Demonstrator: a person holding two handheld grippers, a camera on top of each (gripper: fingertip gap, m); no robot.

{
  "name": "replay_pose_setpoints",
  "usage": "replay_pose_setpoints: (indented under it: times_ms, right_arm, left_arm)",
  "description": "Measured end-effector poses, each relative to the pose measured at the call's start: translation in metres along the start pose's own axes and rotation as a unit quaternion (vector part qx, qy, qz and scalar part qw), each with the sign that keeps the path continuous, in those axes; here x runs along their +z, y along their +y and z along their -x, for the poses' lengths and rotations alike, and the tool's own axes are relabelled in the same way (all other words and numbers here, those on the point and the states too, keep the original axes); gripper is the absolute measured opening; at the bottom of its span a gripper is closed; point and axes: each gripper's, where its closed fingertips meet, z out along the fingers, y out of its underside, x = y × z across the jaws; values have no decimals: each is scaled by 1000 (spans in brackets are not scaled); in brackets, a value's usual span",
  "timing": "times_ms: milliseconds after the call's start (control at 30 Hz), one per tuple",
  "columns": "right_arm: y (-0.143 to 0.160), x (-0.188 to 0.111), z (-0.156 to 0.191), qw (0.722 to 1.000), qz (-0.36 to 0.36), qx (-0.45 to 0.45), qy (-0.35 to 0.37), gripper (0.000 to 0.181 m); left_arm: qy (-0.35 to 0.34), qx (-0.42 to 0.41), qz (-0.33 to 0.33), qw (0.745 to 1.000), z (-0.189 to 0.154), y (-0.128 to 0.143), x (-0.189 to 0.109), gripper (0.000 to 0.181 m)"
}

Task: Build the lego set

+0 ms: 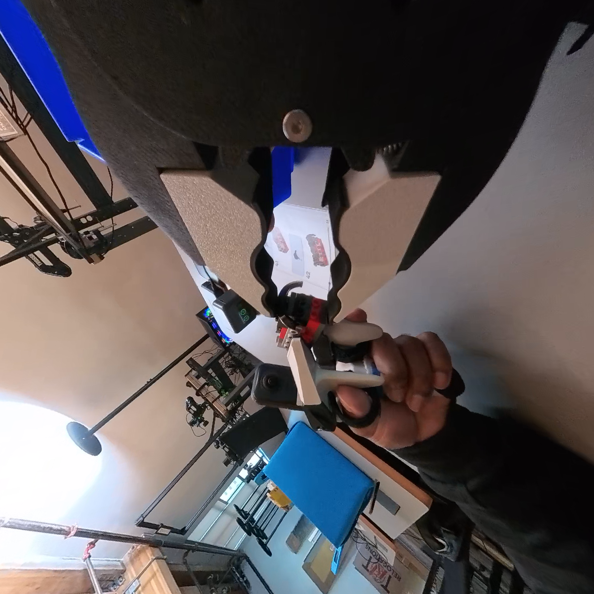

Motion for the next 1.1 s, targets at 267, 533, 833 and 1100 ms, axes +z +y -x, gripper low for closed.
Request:
replay_pose_setpoints:
  times_ms: [267,533,833,1100]
  right_arm:
    - [8,0,2,1000,11,-9,-9,29]
    - [9,5,-11,999,15,14,38,40]
    - [12,6,-16,998,25,-3,59,31]
    - [16,6,-15,999,24,17,45,29]
  left_arm:
    - [-9,-17,-1,1000,7,2,0,24]
    - [-15,-20,-52,998,8,-16,-7,25]
    - [-14,-30,-59,998,6,-18,-6,25]
    - [-23,-41,-61,997,9,-18,-7,24]
